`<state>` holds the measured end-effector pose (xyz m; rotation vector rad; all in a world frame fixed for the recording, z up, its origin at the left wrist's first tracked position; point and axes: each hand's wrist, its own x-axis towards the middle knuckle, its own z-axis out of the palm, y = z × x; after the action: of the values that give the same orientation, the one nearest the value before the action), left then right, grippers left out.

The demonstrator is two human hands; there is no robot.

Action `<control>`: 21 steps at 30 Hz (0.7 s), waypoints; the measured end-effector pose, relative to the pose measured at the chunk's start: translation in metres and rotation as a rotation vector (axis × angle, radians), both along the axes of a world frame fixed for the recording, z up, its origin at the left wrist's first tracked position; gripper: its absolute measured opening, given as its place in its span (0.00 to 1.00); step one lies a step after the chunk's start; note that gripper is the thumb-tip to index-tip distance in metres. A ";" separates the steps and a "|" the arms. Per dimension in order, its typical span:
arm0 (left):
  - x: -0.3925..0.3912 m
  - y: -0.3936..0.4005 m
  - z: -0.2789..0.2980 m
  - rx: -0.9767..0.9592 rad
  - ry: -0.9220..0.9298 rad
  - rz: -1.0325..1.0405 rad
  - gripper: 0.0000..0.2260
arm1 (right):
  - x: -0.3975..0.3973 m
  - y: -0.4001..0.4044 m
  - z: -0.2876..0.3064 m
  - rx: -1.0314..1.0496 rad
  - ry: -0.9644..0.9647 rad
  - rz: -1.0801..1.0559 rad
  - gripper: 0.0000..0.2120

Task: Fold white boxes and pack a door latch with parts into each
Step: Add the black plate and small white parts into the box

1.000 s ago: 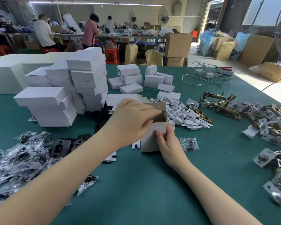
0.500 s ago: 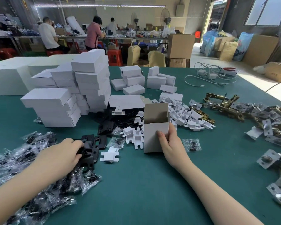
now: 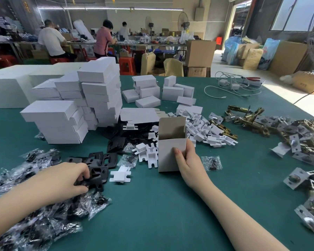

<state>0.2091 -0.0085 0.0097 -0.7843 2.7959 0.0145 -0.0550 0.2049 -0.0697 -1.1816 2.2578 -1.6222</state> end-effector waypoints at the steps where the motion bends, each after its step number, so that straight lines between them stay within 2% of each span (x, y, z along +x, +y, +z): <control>1: 0.000 0.001 0.000 0.006 0.014 0.008 0.11 | 0.000 0.000 0.000 0.001 0.001 -0.001 0.22; 4: 0.000 0.004 0.000 -0.006 0.053 0.014 0.10 | 0.000 -0.001 -0.001 0.000 0.004 -0.003 0.21; 9: 0.000 -0.002 -0.002 -0.154 0.098 -0.008 0.06 | -0.001 -0.001 -0.001 0.002 -0.010 0.005 0.19; 16: 0.004 -0.012 0.002 -0.013 0.098 0.004 0.07 | 0.000 -0.001 0.000 0.007 -0.022 0.003 0.20; 18: 0.002 -0.013 0.004 0.063 0.199 0.032 0.08 | 0.000 0.000 0.000 0.016 -0.014 0.008 0.20; 21: -0.001 -0.012 0.017 0.248 0.493 0.138 0.05 | -0.001 0.000 0.000 0.016 -0.021 0.009 0.19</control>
<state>0.2079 -0.0207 0.0262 -1.0207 3.0860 0.6486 -0.0556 0.2049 -0.0698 -1.1640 2.2452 -1.6023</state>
